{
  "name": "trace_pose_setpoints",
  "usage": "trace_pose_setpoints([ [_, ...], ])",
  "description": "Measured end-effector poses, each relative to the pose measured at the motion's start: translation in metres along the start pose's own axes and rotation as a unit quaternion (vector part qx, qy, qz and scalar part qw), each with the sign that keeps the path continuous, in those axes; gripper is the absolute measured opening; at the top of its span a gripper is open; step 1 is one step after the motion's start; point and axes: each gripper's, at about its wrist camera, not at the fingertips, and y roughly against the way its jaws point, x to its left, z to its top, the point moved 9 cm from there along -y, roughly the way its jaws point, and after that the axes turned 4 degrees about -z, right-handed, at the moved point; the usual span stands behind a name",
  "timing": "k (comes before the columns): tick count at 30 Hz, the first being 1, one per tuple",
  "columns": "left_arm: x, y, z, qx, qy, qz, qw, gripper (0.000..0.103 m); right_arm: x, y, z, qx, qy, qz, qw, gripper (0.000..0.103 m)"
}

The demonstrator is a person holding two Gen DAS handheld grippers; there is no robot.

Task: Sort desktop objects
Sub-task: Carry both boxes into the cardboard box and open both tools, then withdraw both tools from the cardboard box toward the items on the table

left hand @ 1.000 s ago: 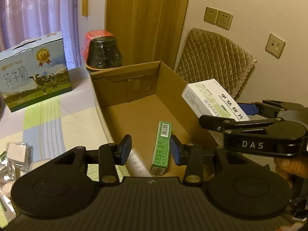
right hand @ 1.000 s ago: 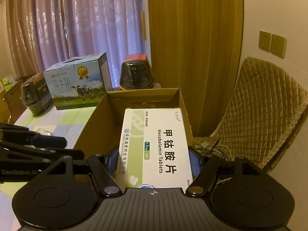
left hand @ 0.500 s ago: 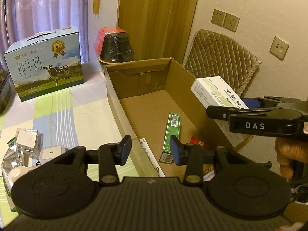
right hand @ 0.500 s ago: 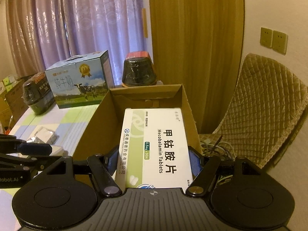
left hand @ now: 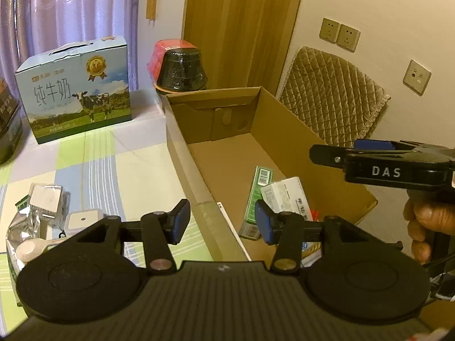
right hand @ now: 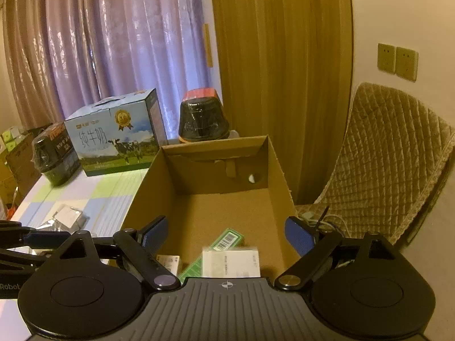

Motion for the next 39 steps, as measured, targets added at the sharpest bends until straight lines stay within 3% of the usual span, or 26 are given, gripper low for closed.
trace_pose_setpoints([
  [9,0.012,0.022,-0.014,-0.006,0.023,0.008,0.9997,0.051,0.0,0.024,-0.012,0.007,-0.037,0.014,0.999,0.088],
  [16,0.034,0.057,-0.041,-0.012,0.051,0.028,0.9982,0.052,0.015,0.063,-0.042,0.011,-0.054,0.03,0.998,0.089],
  [26,0.076,0.113,-0.102,-0.012,0.085,0.073,0.9937,0.059,0.062,0.105,-0.092,0.035,-0.05,0.058,0.996,0.093],
  [39,0.148,0.172,-0.188,0.005,0.151,0.147,0.9776,0.062,0.129,0.104,-0.145,0.085,-0.015,0.095,0.992,0.096],
])
